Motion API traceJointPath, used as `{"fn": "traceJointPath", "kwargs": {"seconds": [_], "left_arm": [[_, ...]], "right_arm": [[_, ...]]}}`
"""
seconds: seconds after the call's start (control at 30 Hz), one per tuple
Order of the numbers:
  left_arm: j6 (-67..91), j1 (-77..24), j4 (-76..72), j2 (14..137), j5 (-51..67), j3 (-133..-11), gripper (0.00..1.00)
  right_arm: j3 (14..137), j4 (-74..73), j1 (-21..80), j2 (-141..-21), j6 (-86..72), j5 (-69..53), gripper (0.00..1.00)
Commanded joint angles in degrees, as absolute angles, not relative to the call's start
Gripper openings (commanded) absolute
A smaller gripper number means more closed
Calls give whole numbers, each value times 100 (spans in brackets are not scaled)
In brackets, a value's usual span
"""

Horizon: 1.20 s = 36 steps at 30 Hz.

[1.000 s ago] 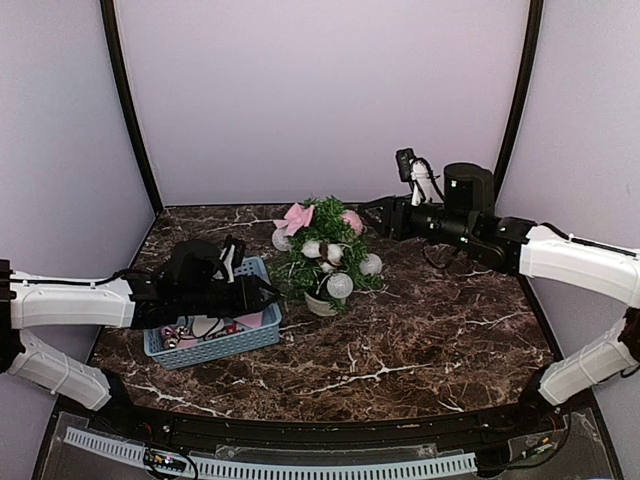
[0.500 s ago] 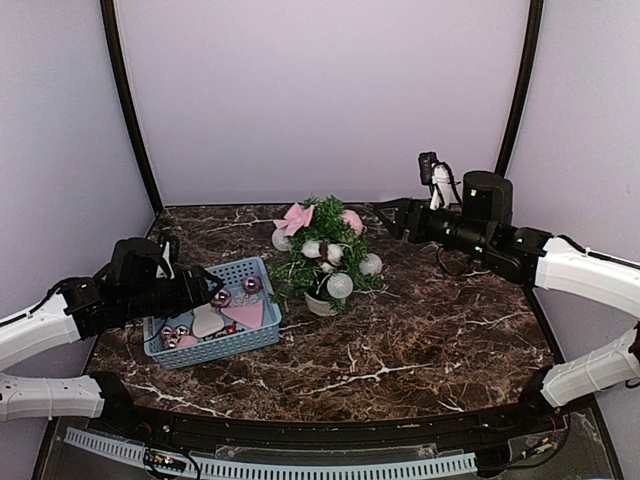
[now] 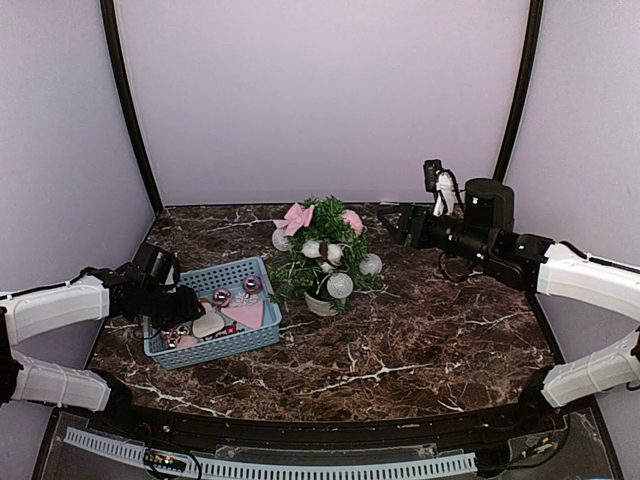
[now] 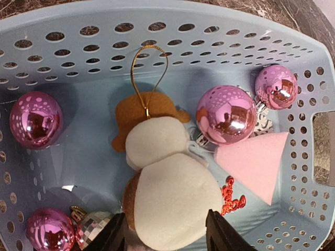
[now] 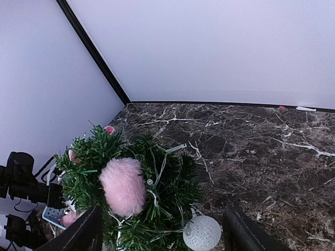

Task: Decorate the small christmas tree
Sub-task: Pick up the ornament ball from the bin.

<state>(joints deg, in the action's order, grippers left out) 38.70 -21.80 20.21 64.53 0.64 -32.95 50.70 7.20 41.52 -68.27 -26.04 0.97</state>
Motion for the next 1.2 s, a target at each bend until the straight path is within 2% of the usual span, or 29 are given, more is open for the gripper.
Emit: {"fn": "traceJointPath", "kwargs": {"seconds": [0.0, 0.2, 0.37, 0.5, 1.03, 1.07, 1.13, 1.17], "left_arm": [[3597, -2145, 2337, 6450, 65, -3515, 50], [3741, -2145, 3157, 6011, 322, -3499, 41], [3809, -2153, 3716, 5919, 834, -3570, 40], [3917, -2153, 3986, 6016, 787, -3623, 39], [3959, -2182, 3723, 6945, 747, -3417, 47], [3967, -2185, 3721, 6940, 736, -3410, 46], [3992, -2214, 3763, 6879, 661, -3446, 30], [4019, -2228, 3832, 6778, 634, -3463, 26]], "right_arm": [[4972, 827, 4124, -6714, -2697, 246, 78], [4882, 862, 4120, -6765, -2755, 295, 79], [4804, 995, 4121, -6865, -2835, 252, 79], [4730, 1059, 4122, -6834, -2891, 232, 79], [4438, 1034, 4104, -6399, -2827, 436, 80], [4412, 1041, 4098, -6380, -2837, 451, 80], [4374, 1046, 4096, -6334, -2859, 480, 80], [4358, 1046, 4085, -6311, -2873, 491, 80]]}}
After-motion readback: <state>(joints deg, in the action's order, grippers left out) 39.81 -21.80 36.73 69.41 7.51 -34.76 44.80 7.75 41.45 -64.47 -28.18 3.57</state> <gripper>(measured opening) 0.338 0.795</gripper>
